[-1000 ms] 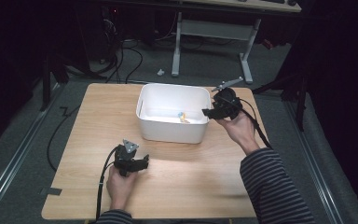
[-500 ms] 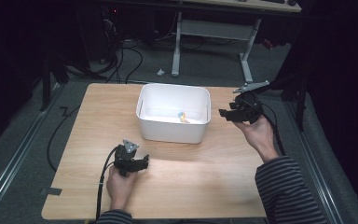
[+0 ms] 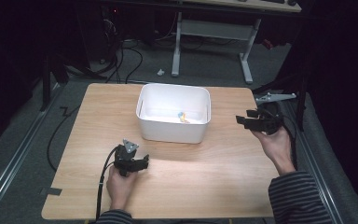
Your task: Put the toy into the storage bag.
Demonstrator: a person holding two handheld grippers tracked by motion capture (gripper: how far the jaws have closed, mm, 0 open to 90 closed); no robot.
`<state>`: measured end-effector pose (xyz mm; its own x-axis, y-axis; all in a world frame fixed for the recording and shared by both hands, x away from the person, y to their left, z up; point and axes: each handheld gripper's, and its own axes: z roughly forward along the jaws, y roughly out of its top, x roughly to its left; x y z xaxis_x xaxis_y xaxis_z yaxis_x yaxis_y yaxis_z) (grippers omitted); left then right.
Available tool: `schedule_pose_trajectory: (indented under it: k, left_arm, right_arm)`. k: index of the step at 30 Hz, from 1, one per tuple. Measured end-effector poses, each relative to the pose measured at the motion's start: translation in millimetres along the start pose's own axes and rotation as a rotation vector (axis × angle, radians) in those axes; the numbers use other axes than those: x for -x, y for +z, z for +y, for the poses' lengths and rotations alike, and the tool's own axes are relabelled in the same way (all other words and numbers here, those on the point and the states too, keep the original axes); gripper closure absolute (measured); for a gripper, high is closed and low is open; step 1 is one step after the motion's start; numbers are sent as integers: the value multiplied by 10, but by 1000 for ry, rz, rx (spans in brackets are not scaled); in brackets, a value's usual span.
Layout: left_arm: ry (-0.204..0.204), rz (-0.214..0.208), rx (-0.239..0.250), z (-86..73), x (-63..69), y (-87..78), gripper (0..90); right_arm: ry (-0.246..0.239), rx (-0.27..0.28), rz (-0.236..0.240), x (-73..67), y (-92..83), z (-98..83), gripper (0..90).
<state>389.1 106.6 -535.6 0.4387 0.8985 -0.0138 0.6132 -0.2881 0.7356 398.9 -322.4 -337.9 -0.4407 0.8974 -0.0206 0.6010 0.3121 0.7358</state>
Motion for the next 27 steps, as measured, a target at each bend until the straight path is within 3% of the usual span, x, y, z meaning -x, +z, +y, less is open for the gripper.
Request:
schedule_pose_trajectory:
  k: [9, 19, 27]
  left_arm:
    - [-1, 1, 1, 0, 2, 1, 225]
    - [0, 1, 0, 0, 1, 0, 225]
    - [0, 1, 0, 0, 1, 0, 224]
  right_arm:
    - [43, 19, 2, 94, -64, -323, 480]
    - [68, 28, 15, 64, -36, -622, 491]
    - [72, 19, 26, -11, 90, -835, 497]
